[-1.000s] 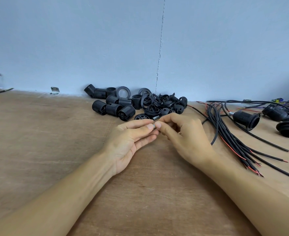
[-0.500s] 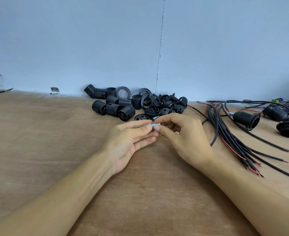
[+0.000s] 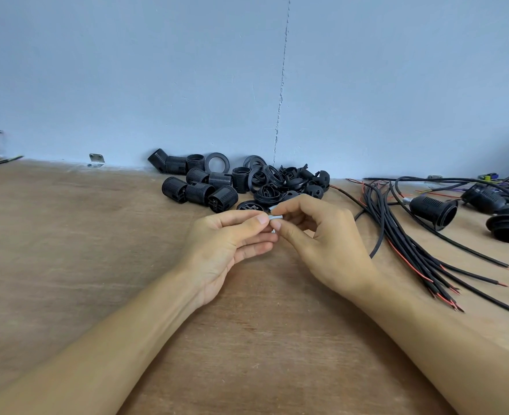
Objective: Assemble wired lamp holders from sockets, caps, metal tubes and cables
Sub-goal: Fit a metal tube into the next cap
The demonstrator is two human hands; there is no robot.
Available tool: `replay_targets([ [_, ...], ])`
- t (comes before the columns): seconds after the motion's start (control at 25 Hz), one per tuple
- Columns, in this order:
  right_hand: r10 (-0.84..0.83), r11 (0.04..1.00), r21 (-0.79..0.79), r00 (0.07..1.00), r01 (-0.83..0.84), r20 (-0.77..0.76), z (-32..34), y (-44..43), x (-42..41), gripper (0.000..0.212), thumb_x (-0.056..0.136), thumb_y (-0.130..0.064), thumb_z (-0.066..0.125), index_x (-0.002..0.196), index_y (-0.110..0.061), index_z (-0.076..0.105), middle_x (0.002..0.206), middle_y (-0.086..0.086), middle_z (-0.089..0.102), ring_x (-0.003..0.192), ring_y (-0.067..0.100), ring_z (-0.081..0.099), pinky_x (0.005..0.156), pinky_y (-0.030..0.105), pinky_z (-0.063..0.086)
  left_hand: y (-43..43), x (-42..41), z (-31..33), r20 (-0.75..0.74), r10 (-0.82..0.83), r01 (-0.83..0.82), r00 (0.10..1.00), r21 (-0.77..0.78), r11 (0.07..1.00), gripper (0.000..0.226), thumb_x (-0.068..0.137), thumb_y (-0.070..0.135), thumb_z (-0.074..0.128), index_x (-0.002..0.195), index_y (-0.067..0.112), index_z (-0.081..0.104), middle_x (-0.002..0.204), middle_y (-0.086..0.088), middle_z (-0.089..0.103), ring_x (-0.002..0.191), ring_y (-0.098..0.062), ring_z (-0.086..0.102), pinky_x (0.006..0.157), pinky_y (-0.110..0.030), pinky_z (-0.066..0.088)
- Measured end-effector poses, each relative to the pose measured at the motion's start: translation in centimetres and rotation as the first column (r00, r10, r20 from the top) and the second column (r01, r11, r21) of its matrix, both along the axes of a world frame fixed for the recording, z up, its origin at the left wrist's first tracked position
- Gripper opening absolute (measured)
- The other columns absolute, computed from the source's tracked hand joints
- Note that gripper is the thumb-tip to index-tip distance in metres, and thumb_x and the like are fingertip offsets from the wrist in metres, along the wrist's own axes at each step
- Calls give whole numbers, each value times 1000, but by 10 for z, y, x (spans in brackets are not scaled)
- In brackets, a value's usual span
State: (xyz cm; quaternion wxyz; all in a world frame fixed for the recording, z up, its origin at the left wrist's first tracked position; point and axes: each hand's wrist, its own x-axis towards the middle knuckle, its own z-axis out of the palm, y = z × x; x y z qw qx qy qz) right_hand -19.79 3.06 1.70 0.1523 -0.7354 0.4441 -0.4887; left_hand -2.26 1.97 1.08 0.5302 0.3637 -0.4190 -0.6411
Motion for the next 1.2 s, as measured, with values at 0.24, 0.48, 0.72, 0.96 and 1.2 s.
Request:
replay_targets([
  [0.24,-5,1000,7,1000,5,1,-1,0,-1,17,92,-12,72,108,-18,75,95,-13,75,90,2,70,76,18,55,0,-1,0,-8,-8,9,1000,62,998,16,95,5,65,108,1,74,99,-20,78,86,-27,79,67,-26,61],
  [0.48,-10,1000,-13,1000,10,7,-2,0,-1,17,90,-11,75,105,-18,75,90,-16,74,86,-1,69,75,10,51,1,1,1,-40,-17,20,999,74,997,24,91,3,69,114,0,72,103,-20,78,93,-29,78,71,-27,62],
  [0.72,-18,999,-30,1000,18,-2,-1,0,-2,17,90,-12,75,102,-23,76,88,-17,74,85,0,69,73,14,53,-2,1,2,-83,-44,51,996,85,995,22,97,0,60,117,-2,70,107,-21,77,99,-29,77,74,-29,63],
  [0.96,-22,999,-25,1000,22,3,-1,1,-2,15,90,-15,75,102,-24,76,87,-19,73,84,0,69,70,14,53,-2,2,0,-86,-44,49,995,64,997,26,91,-1,65,117,-2,70,107,-19,77,98,-28,77,73,-28,62],
  [1.2,-34,999,-43,999,32,-37,1,1,-3,8,94,-29,70,92,-24,76,74,-24,68,73,-1,65,63,8,43,-2,2,-3,-29,-49,49,998,13,999,27,87,0,70,114,-1,73,107,-19,77,99,-30,77,75,-28,62],
])
